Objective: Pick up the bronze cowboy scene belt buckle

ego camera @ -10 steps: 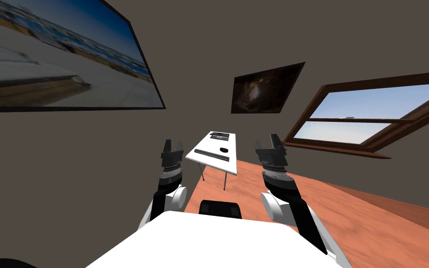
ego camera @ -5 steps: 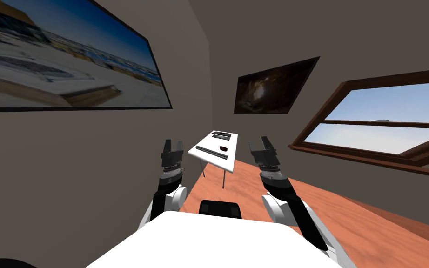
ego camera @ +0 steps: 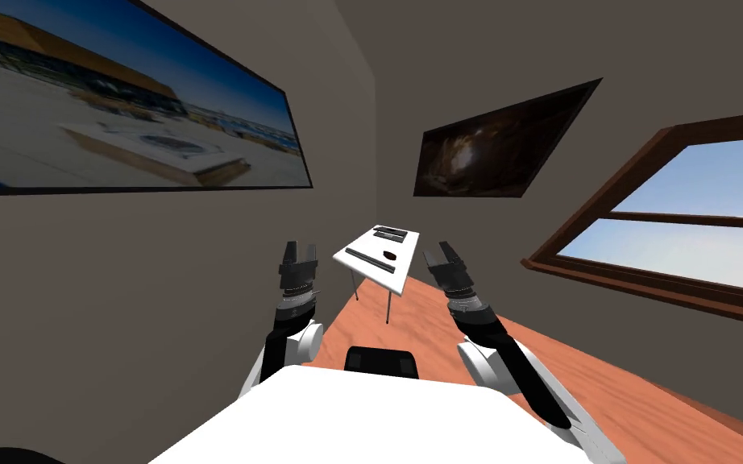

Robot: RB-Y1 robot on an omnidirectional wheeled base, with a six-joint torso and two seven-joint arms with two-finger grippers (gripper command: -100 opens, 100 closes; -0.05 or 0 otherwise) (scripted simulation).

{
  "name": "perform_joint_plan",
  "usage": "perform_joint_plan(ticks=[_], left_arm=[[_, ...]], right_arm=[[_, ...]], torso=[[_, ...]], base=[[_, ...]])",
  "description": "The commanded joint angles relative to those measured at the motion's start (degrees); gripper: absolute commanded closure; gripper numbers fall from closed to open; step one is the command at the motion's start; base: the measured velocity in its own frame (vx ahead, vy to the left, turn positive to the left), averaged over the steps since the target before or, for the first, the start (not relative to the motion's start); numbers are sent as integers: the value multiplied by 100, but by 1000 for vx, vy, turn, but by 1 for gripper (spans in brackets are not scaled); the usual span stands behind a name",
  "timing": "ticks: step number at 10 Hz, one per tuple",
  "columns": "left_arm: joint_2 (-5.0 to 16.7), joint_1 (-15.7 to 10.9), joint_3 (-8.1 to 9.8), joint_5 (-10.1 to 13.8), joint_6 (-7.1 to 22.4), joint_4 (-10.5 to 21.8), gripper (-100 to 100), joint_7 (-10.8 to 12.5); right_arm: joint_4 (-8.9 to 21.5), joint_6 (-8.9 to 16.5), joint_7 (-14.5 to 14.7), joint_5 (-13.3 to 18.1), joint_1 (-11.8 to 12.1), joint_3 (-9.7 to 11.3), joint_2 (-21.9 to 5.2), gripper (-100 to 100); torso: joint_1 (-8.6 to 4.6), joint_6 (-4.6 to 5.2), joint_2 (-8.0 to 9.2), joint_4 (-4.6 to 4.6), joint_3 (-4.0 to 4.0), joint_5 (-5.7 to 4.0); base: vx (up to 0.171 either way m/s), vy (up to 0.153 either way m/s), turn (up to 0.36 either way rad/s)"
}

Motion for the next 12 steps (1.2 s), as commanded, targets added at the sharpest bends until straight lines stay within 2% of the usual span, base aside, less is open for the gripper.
perform_joint_plan(ticks=[1, 2, 3, 4, 5, 6, 7, 8, 10, 11, 12], left_arm=[[0, 0, 0, 0, 0, 0, 0, 0], [0, 2, 1, 0, 0, 0, 0, 0], [0, 0, 0, 0, 0, 0, 0, 0], [0, 2, 1, 0, 0, 0, 0, 0], [0, 1, 0, 0, 0, 0, 0, 0], [0, 2, 1, 0, 0, 0, 0, 0], [0, 1, 1, 0, 0, 0, 0, 0], [0, 2, 1, 0, 0, 0, 0, 0], [0, 2, 1, 0, 0, 0, 0, 0], [0, 3, 1, 0, 0, 0, 0, 0], [0, 1, 0, 0, 0, 0, 0, 0]], right_arm=[[13, 66, 37, -56, -12, 83, -217, -100], [97, 143, 72, -208, -32, 201, -428, -100], [97, 143, 72, -208, -32, 201, -573, -100], [187, 223, 109, -365, -48, 325, -778, -100], [187, 223, 109, -365, -48, 325, -948, -100], [282, 303, 148, -527, -61, 456, -1123, -100], [282, 303, 148, -527, -61, 456, -1290, -100], [382, 382, 187, -693, -68, 591, -1473, -100], [382, 382, 187, -693, -68, 591, -1747, -100], [488, 461, 226, -860, -69, 730, -1969, -100], [488, 461, 226, -860, -69, 730, -2141, -100]], torso=[[0, 0, 0, 0, 0, 0], [-3, 8, -2, 0, 0, -2], [-2, 2, 0, 0, 0, -1], [3, 7, -1, 1, 0, -1], [-1, 3, -3, 0, -1, -1], [0, 7, -11, -1, -5, -2], [-5, 3, -3, 0, -2, -2], [0, 8, -7, 0, -3, -2], [1, 7, -11, -1, -5, -2], [23, 11, -22, -3, -11, 3], [19, 2, -17, -3, -10, 3]], base=[[-83, -146, 138], [-93, -133, 300], [-95, -118, 177], [-92, -128, 293], [-68, -126, 196], [-104, -139, 367], [-93, -118, 211], [-91, -139, 346], [-74, -75, 125], [-86, -65, 365], [-80, -85, 252]])
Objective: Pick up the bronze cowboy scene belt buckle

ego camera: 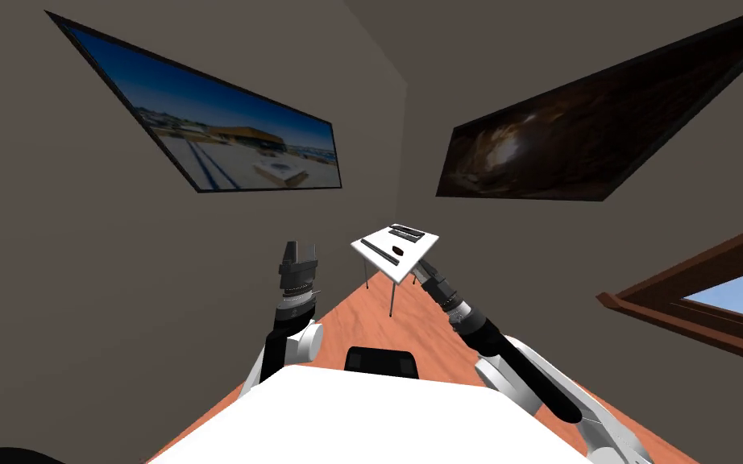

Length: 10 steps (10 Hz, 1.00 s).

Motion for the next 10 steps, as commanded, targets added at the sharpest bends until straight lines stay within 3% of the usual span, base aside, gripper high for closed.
perform_joint_plan(ticks=[1, 3, 4, 5, 6, 7, 9, 10], left_arm=[[0, 0, 0, 0, 0, 0, 0, 0], [0, 0, 0, 0, 0, 0, 0, 0], [0, 1, 0, 0, 0, 0, 0, 0], [0, -1, -1, 0, 0, 0, 0, 0], [0, 1, 0, 0, 0, 0, 0, 0], [0, 1, 0, 0, 0, 0, 0, 0], [0, 0, 0, 0, 0, 0, 0, 0], [0, 2, 1, 0, 0, 0, 0, 0]], right_arm=[[150, 65, 52, -184, 5, 172, -286, -100], [150, 65, 52, -184, 5, 172, -559, -100], [263, 137, 91, -350, 15, 314, -779, -100], [263, 137, 91, -350, 15, 314, -951, -100], [263, 137, 91, -350, 15, 314, -990, -100], [378, 205, 129, -514, 31, 456, -1229, -100], [378, 205, 129, -514, 31, 456, -1424, -100], [497, 269, 167, -674, 54, 598, -1632, -100]], torso=[[0, 0, 0, 0, 0, 0], [-12, 0, 3, 1, 2, -3], [5, 3, -13, -2, -7, 0], [5, -6, -8, -3, -6, 1], [2, 2, -7, -1, -4, 0], [10, 4, -18, -3, -10, 1], [2, 0, -10, -2, -6, 0], [10, 4, -22, -4, -12, 1]], base=[[-111, -114, 310], [-61, -77, 149], [-72, -55, 412], [-78, -68, 240], [-33, -39, -27], [-77, -65, 304], [-50, -50, 173], [-43, -56, 329]])
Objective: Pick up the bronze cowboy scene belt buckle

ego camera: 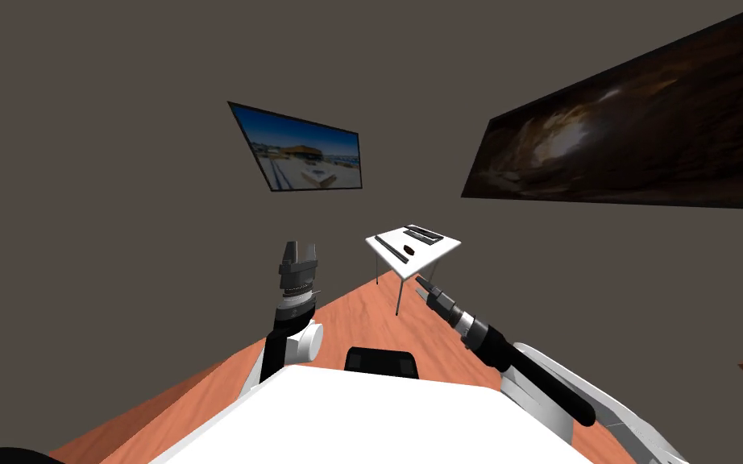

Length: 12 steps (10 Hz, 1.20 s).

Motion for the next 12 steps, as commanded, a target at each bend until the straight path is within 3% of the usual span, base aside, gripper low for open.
perform_joint_plan(ticks=[1, 2, 3, 5, 8, 10, 11, 12], left_arm=[[0, 0, 0, 0, 0, 0, 0, 0], [0, 1, 1, 0, 0, 0, 0, 0], [0, 2, 1, 0, 0, 0, 0, 0], [0, 1, 1, 0, 0, 0, 0, 0], [0, 1, 1, 0, 0, 0, 0, 0], [0, 2, 1, 0, 0, 0, 0, 0], [0, 2, 1, 0, 0, 0, 0, 0], [0, 1, 0, 0, 0, 0, 0, 0]], right_arm=[[49, 5, 6, -87, 43, 40, -286, -100], [49, 5, 6, -87, 43, 40, -368, -100], [170, 63, 42, -242, 73, 182, -587, -100], [170, 63, 42, -242, 73, 182, -800, -100], [416, 162, 109, -533, 159, 461, -1386, -100], [416, 162, 109, -533, 159, 461, -1650, -100], [540, 202, 139, -668, 213, 597, -1866, -100], [540, 202, 139, -668, 213, 597, -2008, -100]], torso=[[0, 0, 0, 0, 0, 0], [-3, 5, 4, 1, 3, -1], [6, 9, -1, 1, 0, 1], [0, 6, 4, 2, 3, 0], [0, 7, -3, 0, -1, 0], [-5, 8, -3, 0, -1, -2], [6, 10, -13, -1, -6, 0], [4, 1, -14, -3, -8, 0]], base=[[-63, -66, 292], [-35, -32, 20], [-59, -51, 314], [-47, -38, 154], [-52, -50, 328], [-29, -42, 137], [-27, -31, 359], [-28, -40, 261]])
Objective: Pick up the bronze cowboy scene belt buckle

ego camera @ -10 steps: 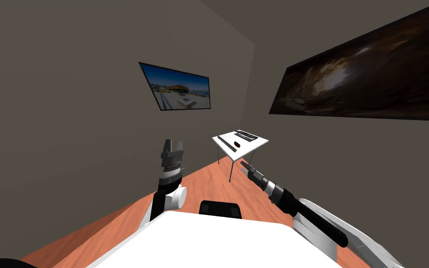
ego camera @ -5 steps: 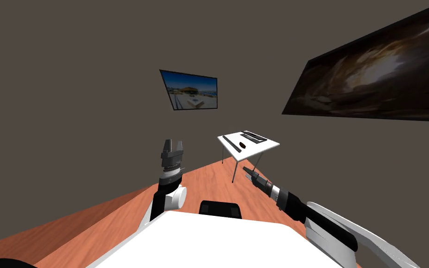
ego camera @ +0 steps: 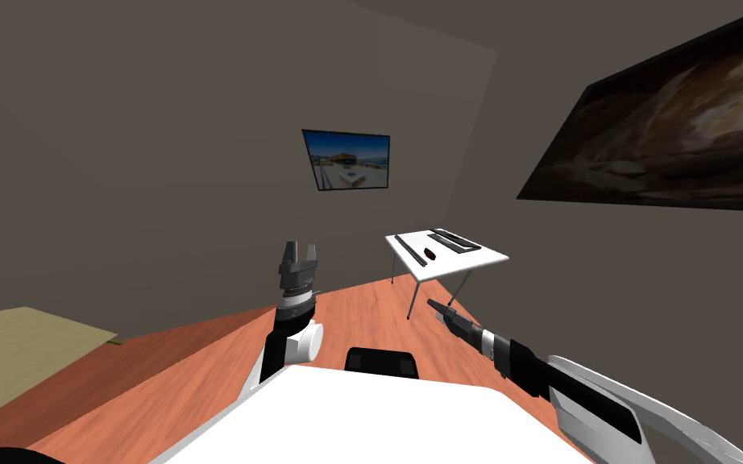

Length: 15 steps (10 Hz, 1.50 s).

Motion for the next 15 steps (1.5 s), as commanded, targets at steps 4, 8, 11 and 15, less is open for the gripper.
perform_joint_plan(ticks=[4, 8, 11, 15], left_arm=[[0, 0, 0, 0, 0, 0, 0, 0], [0, 1, 1, 0, 0, 0, 0, 0], [0, 0, 0, 0, 0, 0, 0, 0], [1, 1, 0, 0, 0, 0, 0, 0]], right_arm=[[121, 14, 46, -147, 132, 118, -581, -100], [364, 62, 94, -372, 273, 370, -1212, -100], [483, 76, 114, -469, 351, 489, -1735, -100], [710, 86, 146, -636, 519, 707, -2377, -100]], torso=[[1, 1, -5, -1, -3, 0], [5, 4, -10, -2, -6, 0], [-6, -4, -18, -4, -11, -1], [-7, -1, -29, -6, -17, -3]], base=[[-13, -26, 145], [-4, -30, 235], [9, -51, 258], [30, -50, 241]])
